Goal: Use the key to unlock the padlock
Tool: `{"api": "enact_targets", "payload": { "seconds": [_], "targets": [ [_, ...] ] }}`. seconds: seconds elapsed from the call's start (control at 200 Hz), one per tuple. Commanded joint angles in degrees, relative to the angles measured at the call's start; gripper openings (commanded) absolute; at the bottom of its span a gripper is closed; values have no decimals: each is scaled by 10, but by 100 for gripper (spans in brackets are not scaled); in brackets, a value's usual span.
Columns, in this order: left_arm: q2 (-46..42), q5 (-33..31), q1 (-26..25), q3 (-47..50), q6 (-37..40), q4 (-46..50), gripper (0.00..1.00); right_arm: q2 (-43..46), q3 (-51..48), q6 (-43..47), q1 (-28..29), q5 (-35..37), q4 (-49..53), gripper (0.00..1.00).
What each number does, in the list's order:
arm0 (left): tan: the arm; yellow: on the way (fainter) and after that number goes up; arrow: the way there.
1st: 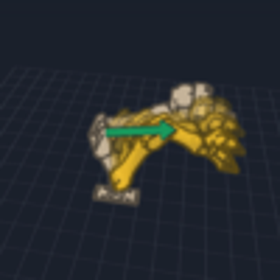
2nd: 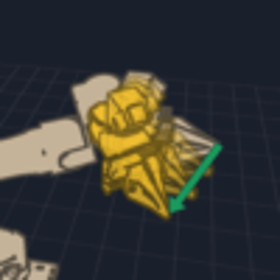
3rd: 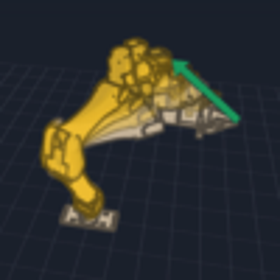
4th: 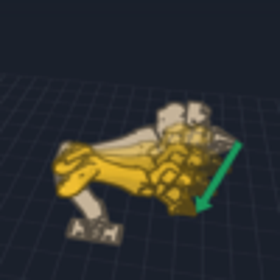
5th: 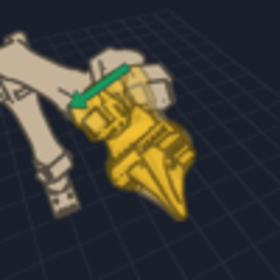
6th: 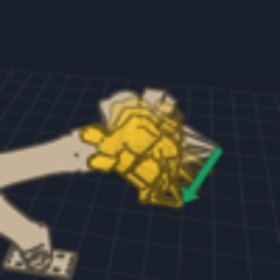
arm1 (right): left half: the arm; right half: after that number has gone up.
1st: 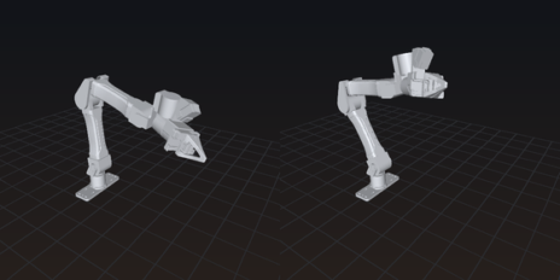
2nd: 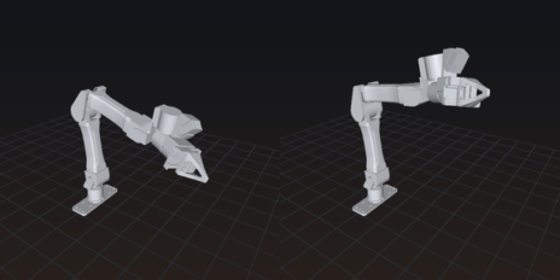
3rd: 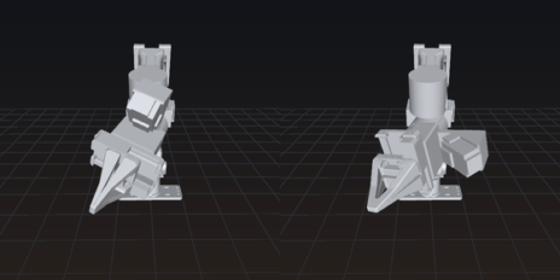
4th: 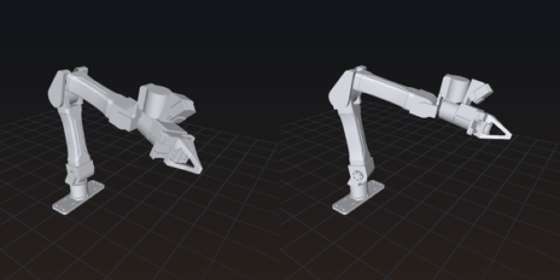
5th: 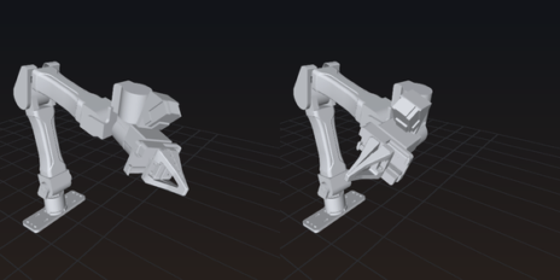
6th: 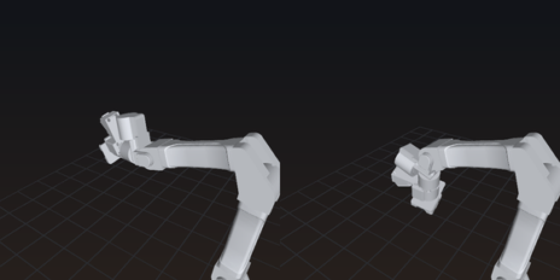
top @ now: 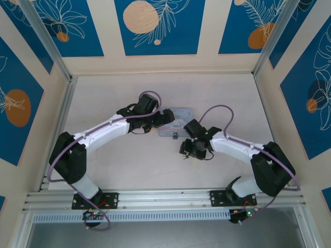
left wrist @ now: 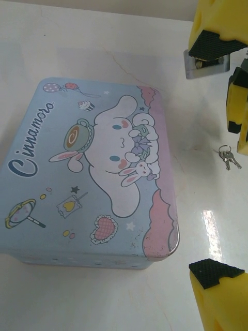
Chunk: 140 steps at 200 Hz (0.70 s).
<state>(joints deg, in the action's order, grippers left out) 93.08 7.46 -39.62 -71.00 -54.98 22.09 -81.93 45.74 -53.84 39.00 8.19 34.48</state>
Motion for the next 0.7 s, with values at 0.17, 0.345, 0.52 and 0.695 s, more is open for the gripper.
{"api": "enact_targets", "payload": {
  "seconds": [0.17,0.345,0.52,0.695],
  "targets": [
    [-13,-6,24,-19,13,14,100,-99,69,32,45,58,73,59],
    [-19,-3,30,-14,13,13,100,-130,82,41,59,72,80,57],
    [-19,3,33,-10,12,8,100,-143,79,50,58,80,73,55],
    [-19,4,33,-7,10,6,100,-157,78,68,46,84,66,49]
  ]
}}
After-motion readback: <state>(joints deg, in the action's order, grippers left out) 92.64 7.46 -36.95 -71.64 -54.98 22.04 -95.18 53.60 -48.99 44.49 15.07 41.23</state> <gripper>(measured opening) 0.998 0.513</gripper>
